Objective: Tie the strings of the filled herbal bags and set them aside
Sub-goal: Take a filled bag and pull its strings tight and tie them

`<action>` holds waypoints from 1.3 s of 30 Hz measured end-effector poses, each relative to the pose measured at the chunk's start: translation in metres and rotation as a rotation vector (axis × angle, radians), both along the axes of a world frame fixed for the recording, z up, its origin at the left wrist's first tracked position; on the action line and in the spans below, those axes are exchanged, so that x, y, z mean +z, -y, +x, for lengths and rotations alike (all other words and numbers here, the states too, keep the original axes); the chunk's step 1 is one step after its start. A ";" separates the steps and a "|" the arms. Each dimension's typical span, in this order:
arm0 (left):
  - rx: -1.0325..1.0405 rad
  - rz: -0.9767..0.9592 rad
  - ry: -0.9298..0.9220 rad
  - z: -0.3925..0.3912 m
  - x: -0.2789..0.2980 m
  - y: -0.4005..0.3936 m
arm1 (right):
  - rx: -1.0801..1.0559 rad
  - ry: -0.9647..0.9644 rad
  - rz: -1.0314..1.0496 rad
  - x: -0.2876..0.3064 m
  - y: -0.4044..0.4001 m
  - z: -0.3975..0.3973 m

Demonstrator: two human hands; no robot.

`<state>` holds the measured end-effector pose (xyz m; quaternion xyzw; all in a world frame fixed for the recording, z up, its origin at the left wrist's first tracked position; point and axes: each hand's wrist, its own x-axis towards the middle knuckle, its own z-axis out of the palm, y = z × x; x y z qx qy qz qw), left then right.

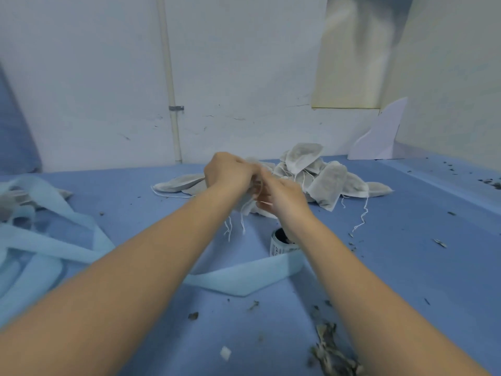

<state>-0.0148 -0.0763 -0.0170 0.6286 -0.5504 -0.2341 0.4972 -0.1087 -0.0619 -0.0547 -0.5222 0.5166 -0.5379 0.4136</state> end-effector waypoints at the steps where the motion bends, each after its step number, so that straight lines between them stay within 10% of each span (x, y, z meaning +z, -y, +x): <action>1: -0.009 -0.021 0.015 -0.002 0.001 -0.010 | 0.017 0.033 -0.012 0.003 -0.006 -0.001; 14: -0.132 -0.550 0.401 -0.010 0.008 -0.120 | 0.263 0.533 -0.003 0.043 -0.116 -0.038; 22: -0.274 -0.525 0.626 -0.009 0.001 -0.167 | 0.371 0.315 0.001 0.034 -0.152 -0.046; 27: -0.123 -0.511 1.068 -0.002 -0.016 -0.189 | 0.353 0.069 -0.033 0.019 -0.160 -0.053; 39: -0.077 -0.331 1.193 0.002 -0.070 -0.171 | 0.130 -0.268 -0.012 -0.027 -0.146 -0.047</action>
